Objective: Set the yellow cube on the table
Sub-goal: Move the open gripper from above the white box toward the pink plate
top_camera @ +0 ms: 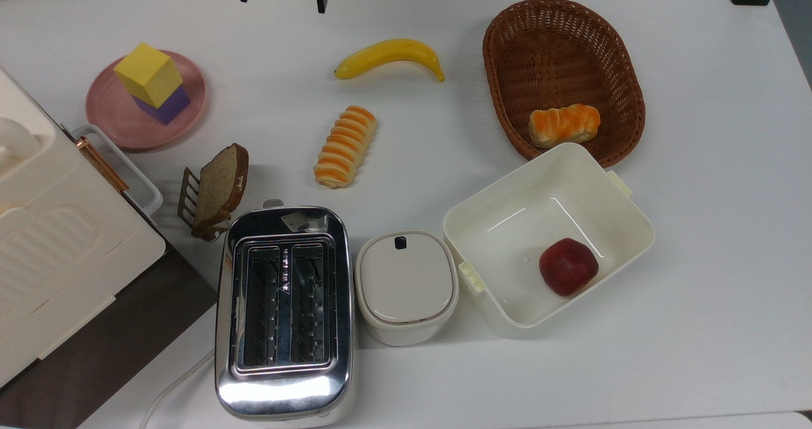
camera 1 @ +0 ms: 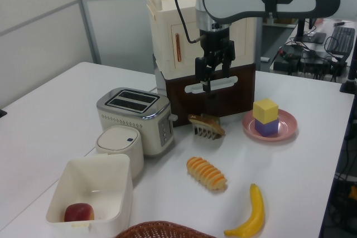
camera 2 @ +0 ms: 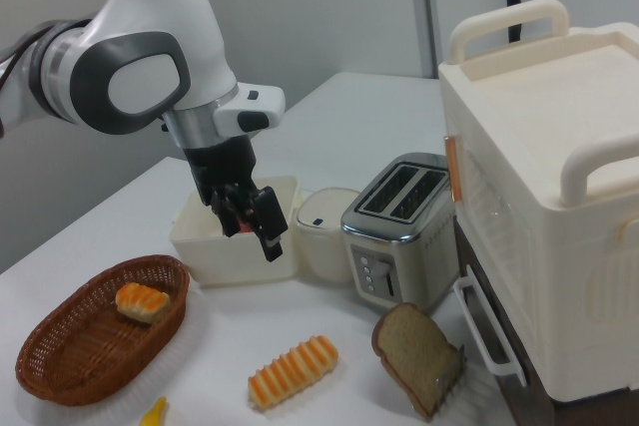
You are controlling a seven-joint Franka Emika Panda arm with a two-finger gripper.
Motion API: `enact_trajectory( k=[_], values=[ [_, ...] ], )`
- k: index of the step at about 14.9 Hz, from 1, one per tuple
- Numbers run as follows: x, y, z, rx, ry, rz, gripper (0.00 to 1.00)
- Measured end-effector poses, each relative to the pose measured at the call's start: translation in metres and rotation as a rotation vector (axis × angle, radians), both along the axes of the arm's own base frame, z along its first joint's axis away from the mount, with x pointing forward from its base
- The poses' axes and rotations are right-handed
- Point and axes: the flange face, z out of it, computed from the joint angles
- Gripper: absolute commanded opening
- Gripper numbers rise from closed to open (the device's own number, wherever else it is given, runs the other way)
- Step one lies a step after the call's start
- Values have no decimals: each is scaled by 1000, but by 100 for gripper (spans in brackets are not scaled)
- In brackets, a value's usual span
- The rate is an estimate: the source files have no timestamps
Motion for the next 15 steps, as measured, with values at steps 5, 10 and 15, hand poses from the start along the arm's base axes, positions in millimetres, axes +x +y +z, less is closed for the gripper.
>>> enact_trajectory(
  k=[5,10,15],
  values=[
    [-5,2,-5,0,16,3,100],
    [-61,18,-16,52,50,0,100],
    [-71,13,-42,49,1,-50,100]
  ],
)
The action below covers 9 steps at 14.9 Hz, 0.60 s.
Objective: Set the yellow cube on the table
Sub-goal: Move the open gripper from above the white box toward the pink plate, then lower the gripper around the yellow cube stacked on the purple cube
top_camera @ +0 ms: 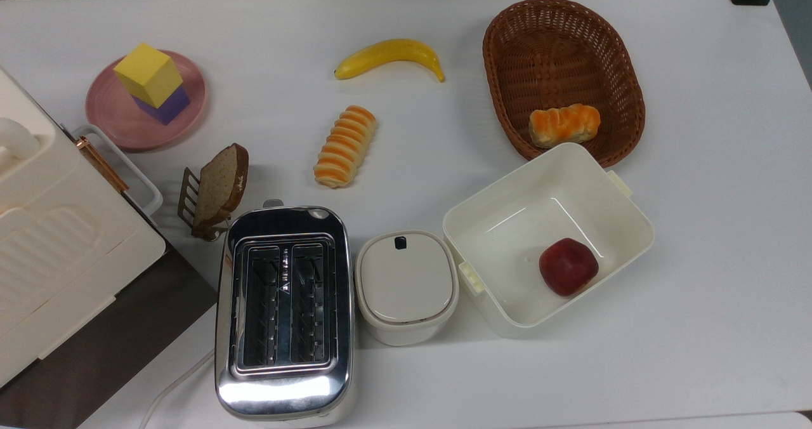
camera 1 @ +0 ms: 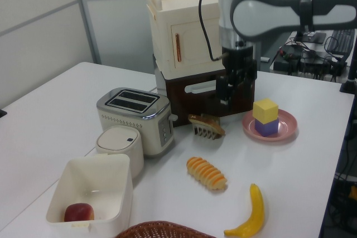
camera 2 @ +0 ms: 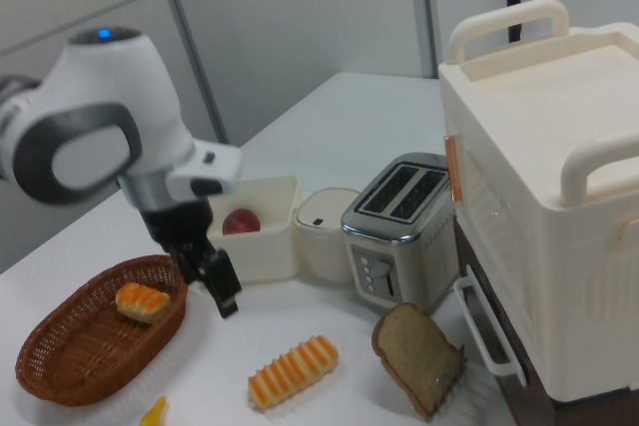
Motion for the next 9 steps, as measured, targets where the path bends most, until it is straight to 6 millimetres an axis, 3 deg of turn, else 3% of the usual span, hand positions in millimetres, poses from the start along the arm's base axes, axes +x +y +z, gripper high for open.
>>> enact_trajectory(
  k=[4,9],
  values=[
    [-8,-8,-48,-2,18,-21,100],
    [-8,-17,-44,-1,-11,-48,100]
  ],
)
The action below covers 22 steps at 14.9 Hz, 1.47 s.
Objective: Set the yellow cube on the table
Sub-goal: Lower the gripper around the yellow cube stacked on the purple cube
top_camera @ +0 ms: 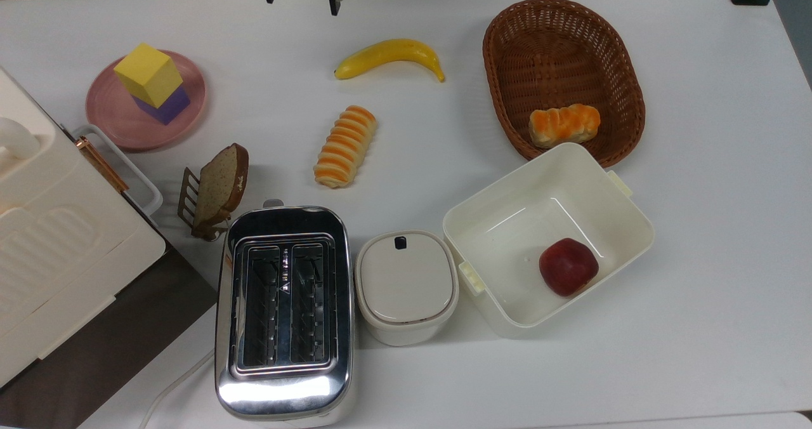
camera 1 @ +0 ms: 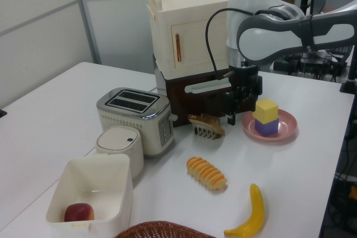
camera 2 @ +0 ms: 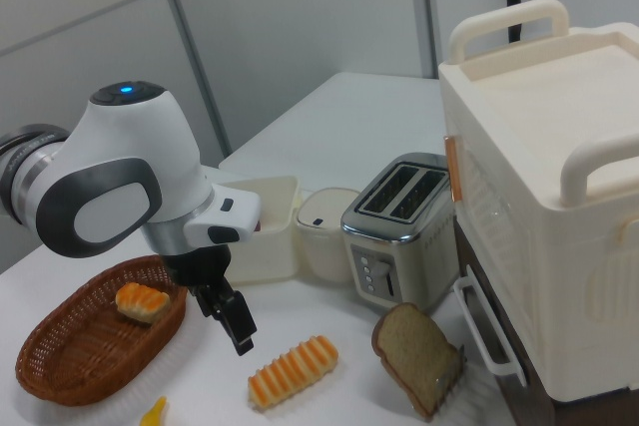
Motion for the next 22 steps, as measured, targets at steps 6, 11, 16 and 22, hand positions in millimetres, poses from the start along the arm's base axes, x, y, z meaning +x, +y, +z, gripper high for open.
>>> enact_trajectory(
  k=[6,11,16,22],
  values=[
    [4,-48,-14,8,-72,-115,100],
    [-8,-161,-46,9,-87,-330,100],
    [-25,-232,-40,-29,-152,-463,100],
    [-8,-259,-84,-103,-137,-454,100]
  ],
)
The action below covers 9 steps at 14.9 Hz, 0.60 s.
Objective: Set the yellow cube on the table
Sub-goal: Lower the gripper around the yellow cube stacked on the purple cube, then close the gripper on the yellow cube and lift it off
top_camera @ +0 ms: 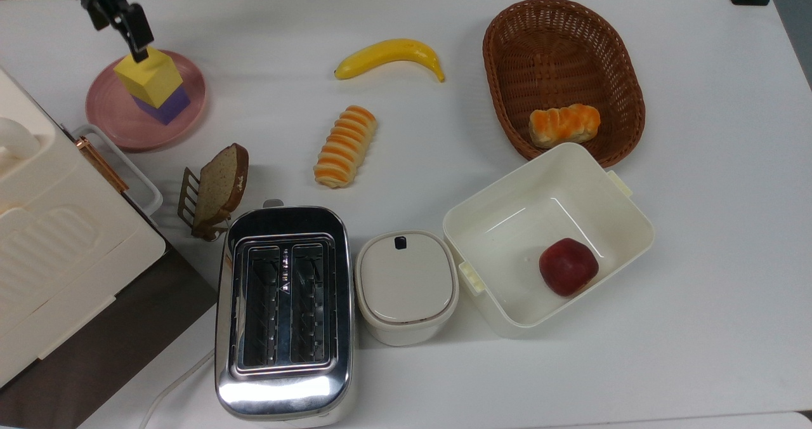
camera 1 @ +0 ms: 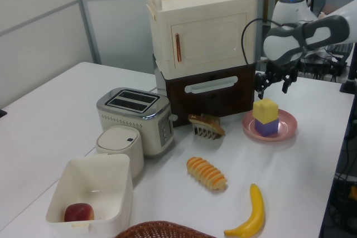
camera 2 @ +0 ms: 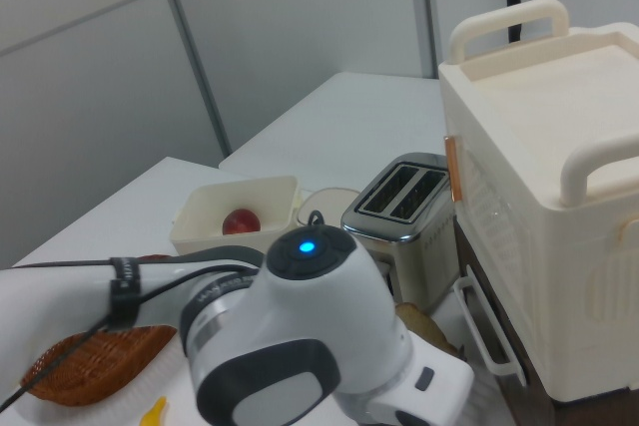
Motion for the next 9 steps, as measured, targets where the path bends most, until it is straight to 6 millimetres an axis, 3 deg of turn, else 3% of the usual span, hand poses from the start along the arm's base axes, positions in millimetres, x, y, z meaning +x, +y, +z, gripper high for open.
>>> enact_trajectory(
  k=[9],
  values=[
    [13,0,-9,-16,22,22,100]
  ],
)
